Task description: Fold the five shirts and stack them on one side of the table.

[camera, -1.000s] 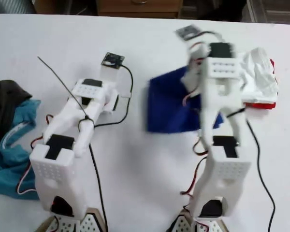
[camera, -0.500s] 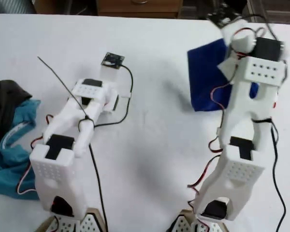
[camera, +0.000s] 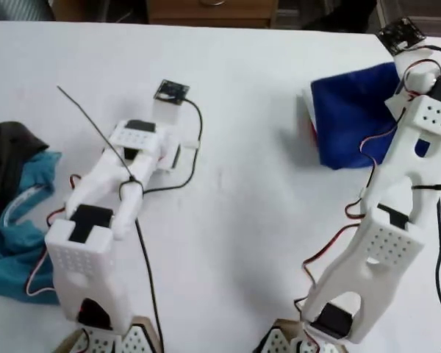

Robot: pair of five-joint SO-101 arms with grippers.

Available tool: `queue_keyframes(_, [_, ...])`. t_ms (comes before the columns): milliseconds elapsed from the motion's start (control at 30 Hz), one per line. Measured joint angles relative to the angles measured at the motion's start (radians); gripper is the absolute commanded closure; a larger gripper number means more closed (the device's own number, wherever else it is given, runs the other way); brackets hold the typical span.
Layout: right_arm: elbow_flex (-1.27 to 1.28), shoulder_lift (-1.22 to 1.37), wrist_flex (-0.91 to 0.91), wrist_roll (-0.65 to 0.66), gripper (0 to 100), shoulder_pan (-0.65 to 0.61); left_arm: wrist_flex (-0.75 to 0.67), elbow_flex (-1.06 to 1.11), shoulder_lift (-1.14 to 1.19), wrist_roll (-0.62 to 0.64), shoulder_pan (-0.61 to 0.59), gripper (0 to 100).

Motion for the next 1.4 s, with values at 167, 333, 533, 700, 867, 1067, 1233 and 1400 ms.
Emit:
queue_keyframes(167, [0.0, 0.066, -0.118, 0.0, 97.9, 0.0, 0.0, 0.0, 0.0, 0.0, 0.0, 97])
queue_keyframes(333, [0.0, 0.147, -0.224, 0.0, 97.8, 0.0, 0.0, 0.0, 0.0, 0.0, 0.0, 97])
queue_keyframes(533, [0.0, 0.207, -0.245, 0.0, 95.2, 0.0, 0.0, 0.0, 0.0, 0.0, 0.0, 97])
queue_keyframes(700, [0.0, 0.215, -0.245, -0.034, 81.3, 0.0, 0.0, 0.0, 0.0, 0.0, 0.0, 97])
queue_keyframes(867, [-0.02, 0.215, -0.255, -0.218, 81.5, 0.0, 0.0, 0.0, 0.0, 0.0, 0.0, 97])
queue_keyframes(1067, [-0.198, 0.21, -0.272, -0.456, 85.9, 0.0, 0.0, 0.0, 0.0, 0.0, 0.0, 97])
queue_keyframes(1233, [-0.313, 0.204, -0.218, -0.523, 95.9, 0.0, 0.0, 0.0, 0.0, 0.0, 0.0, 97])
queue_keyframes(1400, [-0.327, 0.204, -0.14, -0.528, 97.6, 0.0, 0.0, 0.0, 0.0, 0.0, 0.0, 97])
